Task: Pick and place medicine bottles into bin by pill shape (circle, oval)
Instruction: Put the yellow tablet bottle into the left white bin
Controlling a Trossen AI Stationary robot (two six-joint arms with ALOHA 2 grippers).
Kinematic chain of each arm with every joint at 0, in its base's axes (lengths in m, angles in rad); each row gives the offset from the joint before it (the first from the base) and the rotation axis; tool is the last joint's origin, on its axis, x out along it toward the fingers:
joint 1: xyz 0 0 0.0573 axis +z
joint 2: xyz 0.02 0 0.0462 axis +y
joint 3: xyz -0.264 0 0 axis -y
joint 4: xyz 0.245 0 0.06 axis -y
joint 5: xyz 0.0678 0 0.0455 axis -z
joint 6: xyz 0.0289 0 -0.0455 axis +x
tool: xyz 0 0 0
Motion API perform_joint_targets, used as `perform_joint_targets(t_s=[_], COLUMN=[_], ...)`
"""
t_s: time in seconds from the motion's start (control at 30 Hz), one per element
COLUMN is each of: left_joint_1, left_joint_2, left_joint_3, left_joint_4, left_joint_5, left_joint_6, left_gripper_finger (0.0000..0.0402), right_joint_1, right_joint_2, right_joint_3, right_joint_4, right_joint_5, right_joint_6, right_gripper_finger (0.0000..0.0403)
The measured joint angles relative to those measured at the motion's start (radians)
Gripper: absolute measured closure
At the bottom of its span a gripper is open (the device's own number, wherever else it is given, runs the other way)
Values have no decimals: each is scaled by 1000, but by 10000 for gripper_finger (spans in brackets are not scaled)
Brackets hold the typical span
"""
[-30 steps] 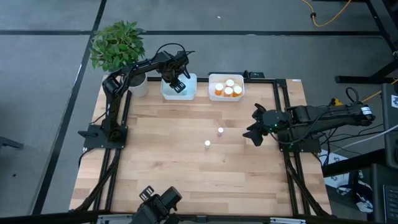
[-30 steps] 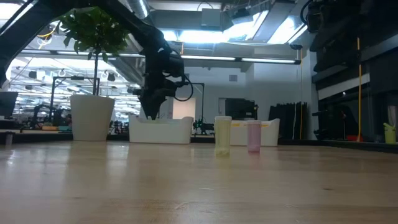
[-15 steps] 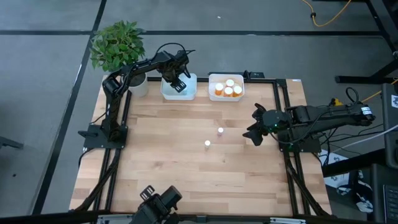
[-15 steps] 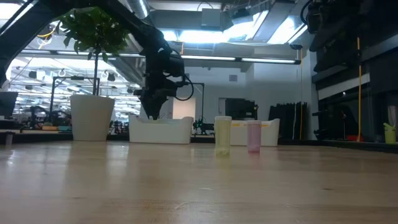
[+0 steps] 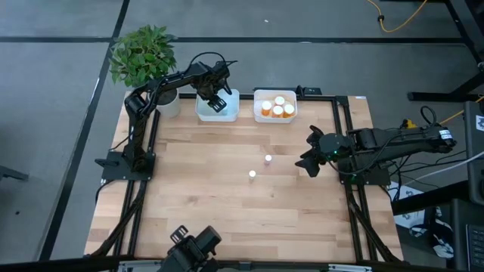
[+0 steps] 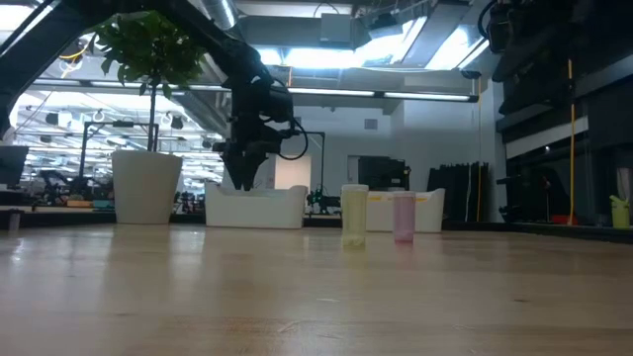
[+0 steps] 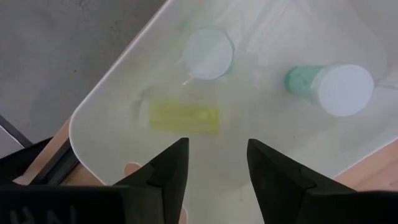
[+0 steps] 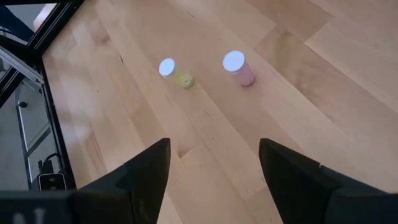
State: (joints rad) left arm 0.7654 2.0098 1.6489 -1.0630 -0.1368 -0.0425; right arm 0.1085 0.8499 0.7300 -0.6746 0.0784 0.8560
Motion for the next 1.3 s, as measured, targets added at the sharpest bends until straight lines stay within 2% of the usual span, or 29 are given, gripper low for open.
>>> perform_joint_targets(t_s=[0.3, 0.6, 0.73, 0.83, 1.07, 1.3], left_joint_1=[-10, -110, -213, -319, -567, -729], left_joint_2=[-12, -139, -185, -193, -193, -171], left_joint_3=[0, 2, 2, 2, 2, 1], left_joint_4=[-22, -25, -22, -17, 45, 141], left_joint_5=[11, 133, 242, 280, 162, 146], left_joint_6=[0, 0, -34, -57, -95, -246], left_gripper_finger=[246, 246, 246, 244, 238, 191], right_joint_1=[0, 0, 0, 0, 0, 0], right_joint_2=[0, 0, 0, 0, 0, 0], right_joint_3=[0, 0, 0, 0, 0, 0], right_joint_4=[0, -3, -4, -9, -12, -29], right_joint_5=[0, 0, 0, 0, -29, -125], right_joint_6=[-1, -1, -1, -4, -56, -104], right_gripper_finger=[156, 156, 156, 156, 156, 156])
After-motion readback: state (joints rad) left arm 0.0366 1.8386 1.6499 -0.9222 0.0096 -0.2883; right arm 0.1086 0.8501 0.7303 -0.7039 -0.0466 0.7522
